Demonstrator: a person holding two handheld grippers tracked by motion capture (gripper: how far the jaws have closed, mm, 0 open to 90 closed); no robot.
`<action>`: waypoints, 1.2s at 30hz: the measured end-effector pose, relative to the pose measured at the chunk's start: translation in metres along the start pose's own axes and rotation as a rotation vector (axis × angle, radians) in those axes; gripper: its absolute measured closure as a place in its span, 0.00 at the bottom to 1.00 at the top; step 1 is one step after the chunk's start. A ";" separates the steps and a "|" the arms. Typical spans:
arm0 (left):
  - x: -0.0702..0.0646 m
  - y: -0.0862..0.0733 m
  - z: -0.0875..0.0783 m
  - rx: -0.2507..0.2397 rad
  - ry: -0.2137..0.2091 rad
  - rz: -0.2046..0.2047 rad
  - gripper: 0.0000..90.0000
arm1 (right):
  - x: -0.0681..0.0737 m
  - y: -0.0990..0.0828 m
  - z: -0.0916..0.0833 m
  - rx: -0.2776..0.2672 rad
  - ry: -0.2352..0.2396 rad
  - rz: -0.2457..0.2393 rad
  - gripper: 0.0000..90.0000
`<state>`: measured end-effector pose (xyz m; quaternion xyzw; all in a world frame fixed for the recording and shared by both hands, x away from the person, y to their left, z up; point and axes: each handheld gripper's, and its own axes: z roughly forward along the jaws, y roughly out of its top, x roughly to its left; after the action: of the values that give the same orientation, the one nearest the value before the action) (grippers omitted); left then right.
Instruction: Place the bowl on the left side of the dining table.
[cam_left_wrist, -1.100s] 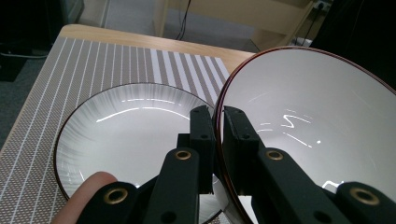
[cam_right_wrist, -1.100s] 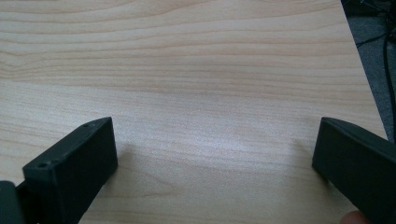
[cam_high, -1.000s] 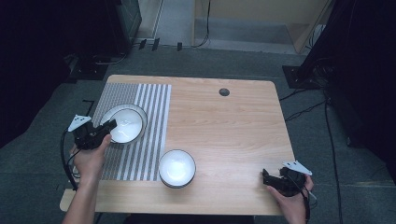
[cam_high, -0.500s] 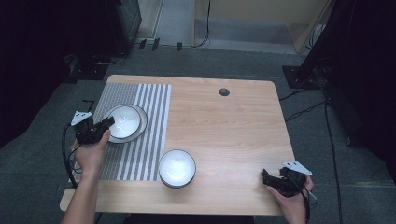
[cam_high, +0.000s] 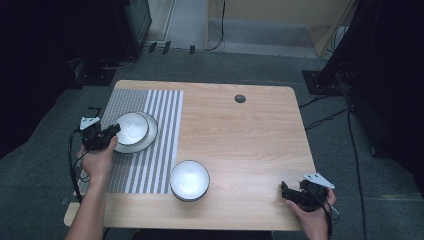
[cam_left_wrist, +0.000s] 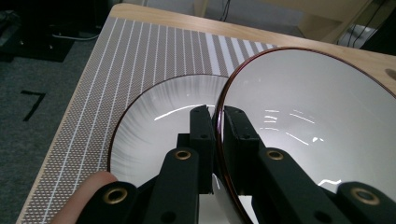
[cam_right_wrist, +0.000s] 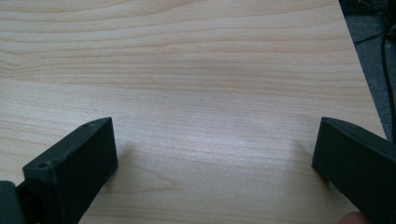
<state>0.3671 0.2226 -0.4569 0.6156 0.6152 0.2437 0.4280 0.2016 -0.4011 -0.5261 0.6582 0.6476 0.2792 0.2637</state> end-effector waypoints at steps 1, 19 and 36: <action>0.001 0.000 0.001 0.003 0.007 0.001 0.92 | 0.000 0.000 0.000 0.000 0.000 0.000 0.00; 0.010 -0.001 0.021 0.061 0.057 -0.023 0.92 | 0.000 0.000 0.000 0.000 -0.001 0.003 0.00; 0.009 -0.001 0.030 0.071 0.090 -0.020 0.92 | 0.000 0.000 0.000 0.000 -0.001 0.004 0.00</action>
<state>0.3926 0.2241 -0.4752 0.6126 0.6482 0.2450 0.3802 0.2013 -0.4011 -0.5261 0.6595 0.6463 0.2793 0.2633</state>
